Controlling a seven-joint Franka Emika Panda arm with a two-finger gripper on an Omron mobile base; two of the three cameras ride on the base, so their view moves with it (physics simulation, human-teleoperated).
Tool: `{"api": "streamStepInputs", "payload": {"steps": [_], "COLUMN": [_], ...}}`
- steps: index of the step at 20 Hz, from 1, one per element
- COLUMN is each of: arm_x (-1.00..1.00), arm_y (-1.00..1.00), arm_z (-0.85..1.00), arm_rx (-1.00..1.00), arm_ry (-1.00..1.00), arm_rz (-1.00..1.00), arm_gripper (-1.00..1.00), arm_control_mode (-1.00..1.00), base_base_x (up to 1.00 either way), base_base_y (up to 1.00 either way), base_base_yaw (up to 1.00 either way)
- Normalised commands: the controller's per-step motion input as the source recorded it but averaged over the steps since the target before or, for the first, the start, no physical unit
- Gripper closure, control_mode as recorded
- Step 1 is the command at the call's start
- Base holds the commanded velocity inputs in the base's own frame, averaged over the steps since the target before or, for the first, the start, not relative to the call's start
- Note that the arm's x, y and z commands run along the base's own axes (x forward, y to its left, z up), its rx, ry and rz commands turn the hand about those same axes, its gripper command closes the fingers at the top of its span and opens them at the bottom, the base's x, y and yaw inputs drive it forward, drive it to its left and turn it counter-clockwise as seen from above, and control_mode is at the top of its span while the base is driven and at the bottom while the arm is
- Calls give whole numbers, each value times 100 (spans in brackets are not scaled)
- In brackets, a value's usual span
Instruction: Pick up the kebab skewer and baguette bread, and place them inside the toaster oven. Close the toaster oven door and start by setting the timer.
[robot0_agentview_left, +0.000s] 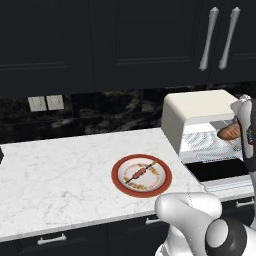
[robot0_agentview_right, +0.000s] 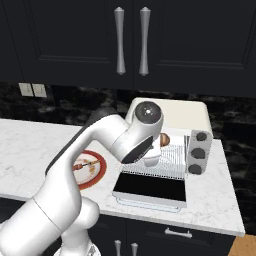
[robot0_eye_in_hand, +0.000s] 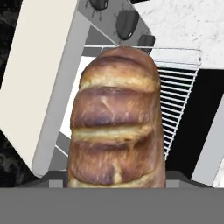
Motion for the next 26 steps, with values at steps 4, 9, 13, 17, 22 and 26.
{"api": "streamStepInputs", "payload": {"steps": [4, 9, 13, 17, 22, 26], "arm_x": [23, 16, 15, 12, 9, 16], "arm_y": [-1, -1, -2, 0, 0, 0], "arm_z": [-39, -27, -15, -13, -9, -11], "arm_rx": [4, 5, 3, 3, 5, 1], "arm_ry": [-6, -14, -6, 0, 0, 0], "arm_rz": [-11, -1, 0, 0, 0, 0], "arm_gripper": [100, 100, 100, 100, 100, 100], "arm_control_mode": [-100, -100, -100, -100, -100, -100], "base_base_x": [0, 0, 0, 0, 0, 0], "base_base_y": [0, 0, 0, 0, 0, 0], "base_base_yaw": [0, 0, 0, 0, 0, 0]}}
